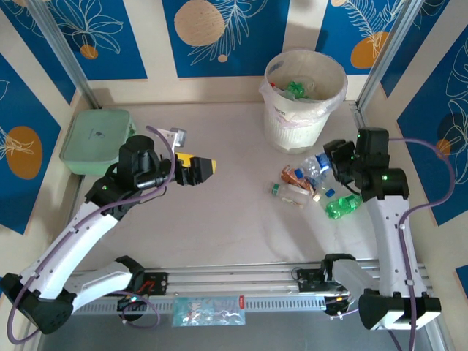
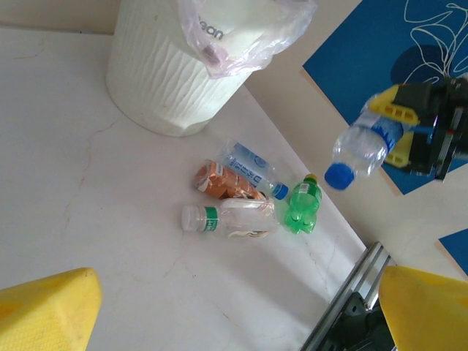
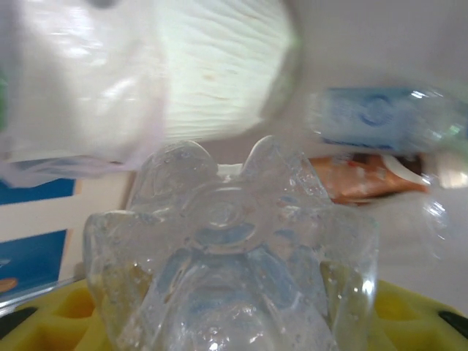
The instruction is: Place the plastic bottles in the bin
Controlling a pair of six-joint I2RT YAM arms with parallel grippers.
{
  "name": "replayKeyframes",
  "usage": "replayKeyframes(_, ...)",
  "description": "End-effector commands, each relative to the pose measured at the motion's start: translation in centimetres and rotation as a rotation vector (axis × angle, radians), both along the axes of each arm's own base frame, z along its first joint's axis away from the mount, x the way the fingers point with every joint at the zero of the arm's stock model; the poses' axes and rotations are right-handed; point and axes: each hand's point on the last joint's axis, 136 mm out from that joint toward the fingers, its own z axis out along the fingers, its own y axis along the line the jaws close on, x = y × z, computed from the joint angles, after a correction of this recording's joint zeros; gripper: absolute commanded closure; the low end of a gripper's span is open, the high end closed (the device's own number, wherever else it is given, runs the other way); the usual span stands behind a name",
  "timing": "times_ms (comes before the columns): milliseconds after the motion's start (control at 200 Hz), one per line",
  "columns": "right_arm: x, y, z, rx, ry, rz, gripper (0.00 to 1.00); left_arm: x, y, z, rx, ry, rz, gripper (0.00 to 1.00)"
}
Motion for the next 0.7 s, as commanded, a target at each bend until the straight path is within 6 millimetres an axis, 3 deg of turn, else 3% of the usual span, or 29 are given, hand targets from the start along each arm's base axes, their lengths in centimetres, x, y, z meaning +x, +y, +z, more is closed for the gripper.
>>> replayKeyframes(0, 3.1, 0.7, 4.6, -0.035, -0.152, 0.099, 0.58, -0.5, 0.3, 1.1, -0.012, -0.05, -0.02, 0.03)
replayKeyframes(235, 10.2, -2.2, 11.6, -0.042, -0.285, 0.001, 0.61, -0.6, 0.4, 1.2, 0.005, -0.067, -0.029, 0.03)
replayKeyframes(390, 15.9, -3.8, 14.9, -0.1, -0.319, -0.023, 0.62, -0.6, 0.5, 1.4, 0.015, -0.083, -0.028, 0.03)
replayKeyframes(485, 18.6, -5.3, 15.9, -0.218, -0.303, -0.05, 0.62, -0.6, 0.5, 1.6, 0.017, -0.087, -0.027, 0.03)
replayKeyframes(695, 23.1, -7.1, 14.1, -0.401, -0.237, -0.056, 0.63, -0.4, 0.5, 1.5, 0.018, -0.086, -0.023, 0.03)
